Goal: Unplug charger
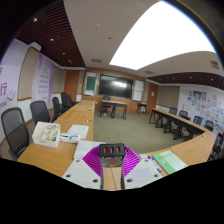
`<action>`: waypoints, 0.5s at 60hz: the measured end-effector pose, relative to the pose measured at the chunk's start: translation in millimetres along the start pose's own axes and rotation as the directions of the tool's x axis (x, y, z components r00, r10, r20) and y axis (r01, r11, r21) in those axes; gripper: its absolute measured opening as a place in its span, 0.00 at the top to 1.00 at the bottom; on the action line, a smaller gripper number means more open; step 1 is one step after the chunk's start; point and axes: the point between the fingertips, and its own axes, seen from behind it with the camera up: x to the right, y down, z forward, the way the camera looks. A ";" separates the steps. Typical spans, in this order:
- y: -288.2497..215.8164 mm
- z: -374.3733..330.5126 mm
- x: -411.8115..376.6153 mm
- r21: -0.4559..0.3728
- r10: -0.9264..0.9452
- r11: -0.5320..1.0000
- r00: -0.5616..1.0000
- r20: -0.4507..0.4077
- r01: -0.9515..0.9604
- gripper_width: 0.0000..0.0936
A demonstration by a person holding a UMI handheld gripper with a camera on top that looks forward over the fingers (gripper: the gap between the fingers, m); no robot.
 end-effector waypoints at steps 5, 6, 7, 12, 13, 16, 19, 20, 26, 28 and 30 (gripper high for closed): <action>54.4 23.3 31.8 -0.103 -0.028 0.994 0.999 -0.027 0.025 0.77; 67.5 27.7 37.6 -0.123 -0.032 0.992 0.999 -0.027 0.028 0.77; 80.7 31.6 43.2 -0.142 -0.033 0.989 0.999 -0.027 0.029 0.76; 142.3 43.0 65.0 -0.234 -0.039 0.972 0.999 0.001 0.038 0.75; 152.5 44.9 67.6 -0.247 -0.037 0.968 0.999 0.008 0.038 0.75; 184.0 48.2 72.7 -0.292 -0.040 0.955 0.998 0.037 0.049 0.74; 217.1 55.9 71.5 -0.336 -0.048 0.939 0.997 0.067 0.068 0.71; 225.0 55.5 71.7 -0.348 -0.048 0.935 0.996 0.077 0.072 0.70; 244.4 50.8 73.4 -0.351 -0.018 0.935 0.993 0.120 0.059 0.62; 247.1 48.4 75.4 -0.357 -0.017 0.932 0.992 0.126 0.061 0.61; 250.6 44.4 75.9 -0.377 -0.011 0.924 0.991 0.132 0.060 0.57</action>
